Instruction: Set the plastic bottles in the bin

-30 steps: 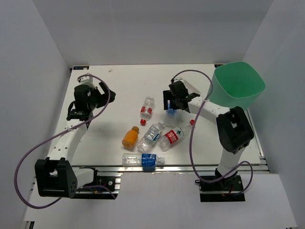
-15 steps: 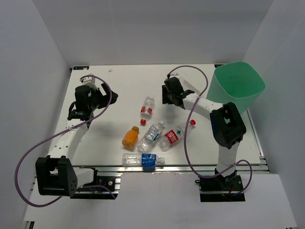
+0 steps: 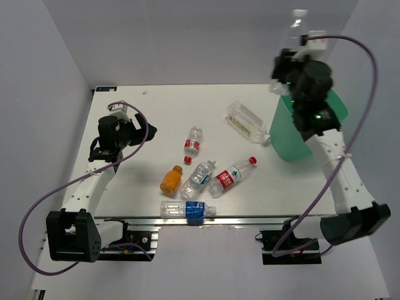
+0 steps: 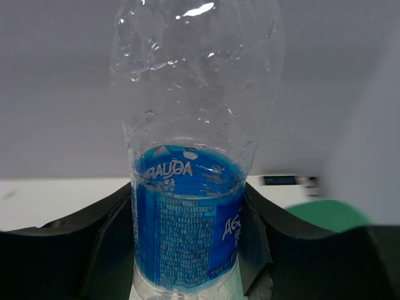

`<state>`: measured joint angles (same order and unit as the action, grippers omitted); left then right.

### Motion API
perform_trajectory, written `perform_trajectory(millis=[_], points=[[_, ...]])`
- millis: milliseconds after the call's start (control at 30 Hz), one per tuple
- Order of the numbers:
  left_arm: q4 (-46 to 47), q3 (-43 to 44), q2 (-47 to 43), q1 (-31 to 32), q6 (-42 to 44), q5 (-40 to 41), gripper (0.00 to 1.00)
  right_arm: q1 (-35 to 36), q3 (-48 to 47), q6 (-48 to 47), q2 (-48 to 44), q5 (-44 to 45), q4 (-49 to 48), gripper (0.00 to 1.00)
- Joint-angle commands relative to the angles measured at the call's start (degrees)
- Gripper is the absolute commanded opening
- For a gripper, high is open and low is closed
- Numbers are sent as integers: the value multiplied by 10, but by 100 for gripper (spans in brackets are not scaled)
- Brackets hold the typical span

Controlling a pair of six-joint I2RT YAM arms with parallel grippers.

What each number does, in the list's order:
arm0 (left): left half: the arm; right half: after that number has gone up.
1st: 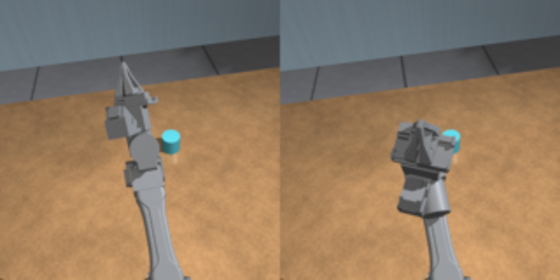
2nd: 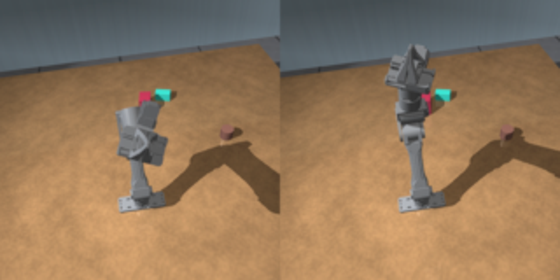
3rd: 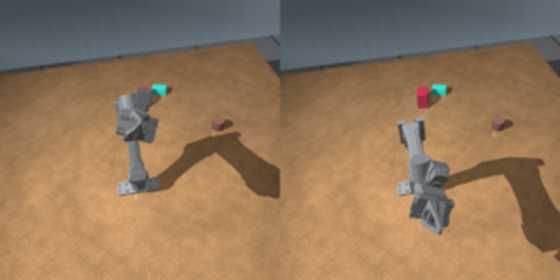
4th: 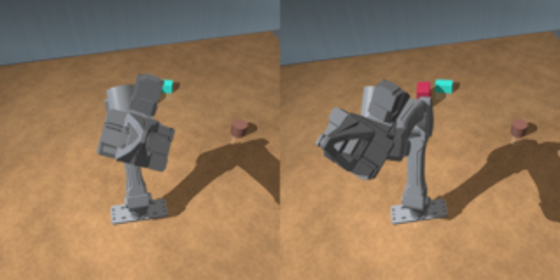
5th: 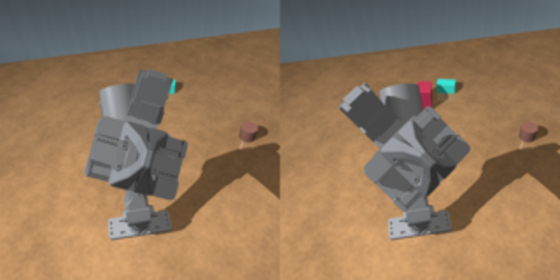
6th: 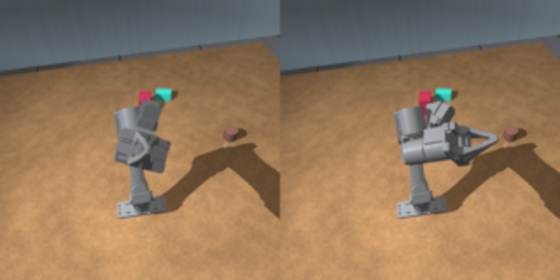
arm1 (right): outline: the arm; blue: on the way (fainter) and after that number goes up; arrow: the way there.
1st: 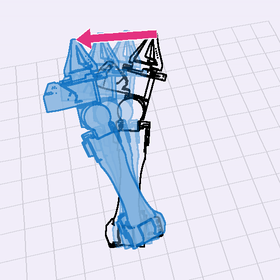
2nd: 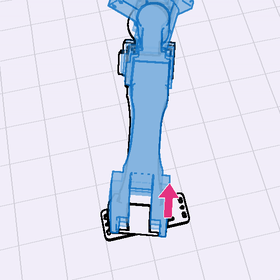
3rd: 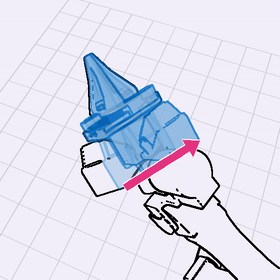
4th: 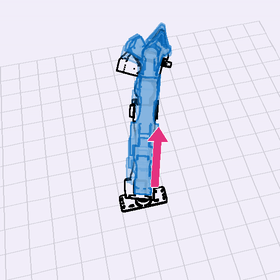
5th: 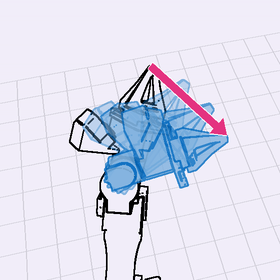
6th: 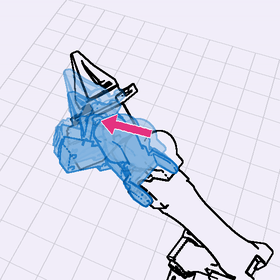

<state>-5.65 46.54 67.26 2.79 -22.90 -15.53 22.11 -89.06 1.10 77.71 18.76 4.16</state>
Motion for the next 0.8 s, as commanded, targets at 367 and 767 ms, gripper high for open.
perform_trajectory(millis=[367,767], points=[[20,-15,14,3,65,-115,98,-307,96,-15,-1,-70,29,89],[-15,105,194,144,119,-53,98,-305,89,10,-59,-244,51,89]])
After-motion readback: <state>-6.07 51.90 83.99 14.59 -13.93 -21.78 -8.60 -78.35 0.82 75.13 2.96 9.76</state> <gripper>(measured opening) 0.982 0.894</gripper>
